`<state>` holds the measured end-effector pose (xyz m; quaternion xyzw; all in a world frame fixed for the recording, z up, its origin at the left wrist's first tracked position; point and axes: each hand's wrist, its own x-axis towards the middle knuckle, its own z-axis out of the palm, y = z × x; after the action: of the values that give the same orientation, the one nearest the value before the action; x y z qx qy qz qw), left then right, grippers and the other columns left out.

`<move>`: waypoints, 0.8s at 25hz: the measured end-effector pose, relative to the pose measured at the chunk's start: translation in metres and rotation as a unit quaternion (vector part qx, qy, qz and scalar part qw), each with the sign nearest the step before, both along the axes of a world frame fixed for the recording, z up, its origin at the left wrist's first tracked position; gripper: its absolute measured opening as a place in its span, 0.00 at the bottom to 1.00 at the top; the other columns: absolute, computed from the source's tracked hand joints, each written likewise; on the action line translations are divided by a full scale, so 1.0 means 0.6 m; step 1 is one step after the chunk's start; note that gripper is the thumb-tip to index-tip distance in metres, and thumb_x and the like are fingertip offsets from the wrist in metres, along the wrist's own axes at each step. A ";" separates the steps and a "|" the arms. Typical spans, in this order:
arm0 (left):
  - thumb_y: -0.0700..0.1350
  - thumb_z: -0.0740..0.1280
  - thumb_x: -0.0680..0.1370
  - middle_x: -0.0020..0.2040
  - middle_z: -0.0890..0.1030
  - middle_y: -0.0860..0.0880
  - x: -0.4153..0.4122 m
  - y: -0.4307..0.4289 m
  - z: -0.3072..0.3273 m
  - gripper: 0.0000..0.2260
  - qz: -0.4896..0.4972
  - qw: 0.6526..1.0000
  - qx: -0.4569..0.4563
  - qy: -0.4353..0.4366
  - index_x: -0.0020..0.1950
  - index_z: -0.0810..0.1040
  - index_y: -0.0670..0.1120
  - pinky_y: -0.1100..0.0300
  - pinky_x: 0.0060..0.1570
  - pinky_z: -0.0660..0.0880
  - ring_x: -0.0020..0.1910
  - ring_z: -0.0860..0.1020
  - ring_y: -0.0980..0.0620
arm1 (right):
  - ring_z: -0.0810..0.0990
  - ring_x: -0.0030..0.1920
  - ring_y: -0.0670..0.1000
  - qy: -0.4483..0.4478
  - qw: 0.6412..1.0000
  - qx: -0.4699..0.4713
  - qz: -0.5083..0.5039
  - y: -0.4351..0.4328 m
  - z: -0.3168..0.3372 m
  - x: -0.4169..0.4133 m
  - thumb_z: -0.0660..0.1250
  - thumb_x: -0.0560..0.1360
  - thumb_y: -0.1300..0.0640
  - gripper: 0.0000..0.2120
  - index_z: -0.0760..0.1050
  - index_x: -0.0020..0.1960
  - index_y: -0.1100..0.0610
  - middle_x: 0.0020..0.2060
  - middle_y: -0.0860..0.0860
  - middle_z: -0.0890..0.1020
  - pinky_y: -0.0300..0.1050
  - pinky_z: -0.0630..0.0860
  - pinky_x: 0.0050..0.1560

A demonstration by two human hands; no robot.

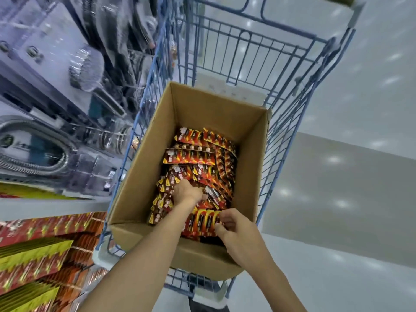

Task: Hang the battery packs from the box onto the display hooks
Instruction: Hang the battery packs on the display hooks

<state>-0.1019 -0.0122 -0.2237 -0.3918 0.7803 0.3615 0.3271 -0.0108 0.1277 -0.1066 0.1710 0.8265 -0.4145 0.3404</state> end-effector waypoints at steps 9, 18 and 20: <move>0.41 0.79 0.72 0.58 0.78 0.45 0.000 -0.021 0.033 0.17 -0.003 1.000 -0.022 -0.003 0.56 0.76 0.39 0.51 0.58 0.76 0.62 0.78 0.43 | 0.80 0.50 0.41 0.000 1.000 -0.014 -0.019 0.007 0.002 0.000 0.66 0.82 0.52 0.11 0.75 0.64 0.47 0.56 0.44 0.80 0.32 0.79 0.40; 0.38 0.79 0.72 0.52 0.82 0.49 -0.048 -0.089 0.036 0.15 0.205 0.955 -0.014 0.212 0.55 0.81 0.45 0.59 0.46 0.75 0.51 0.81 0.50 | 0.79 0.57 0.44 0.011 1.000 -0.020 -0.020 0.003 -0.014 0.007 0.66 0.82 0.51 0.12 0.74 0.66 0.48 0.58 0.43 0.80 0.39 0.79 0.55; 0.38 0.79 0.72 0.56 0.81 0.50 -0.050 -0.068 0.010 0.21 0.314 0.927 0.040 0.199 0.63 0.80 0.45 0.57 0.50 0.79 0.55 0.81 0.49 | 0.78 0.59 0.44 0.013 1.000 -0.019 -0.018 -0.001 -0.017 0.006 0.66 0.82 0.51 0.13 0.74 0.66 0.48 0.59 0.44 0.80 0.43 0.78 0.61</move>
<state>-0.1320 -0.0528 -0.2178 -0.5235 0.6510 0.5473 0.0505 -0.0070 0.1272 -0.1170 0.1741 0.8193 -0.4386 0.3257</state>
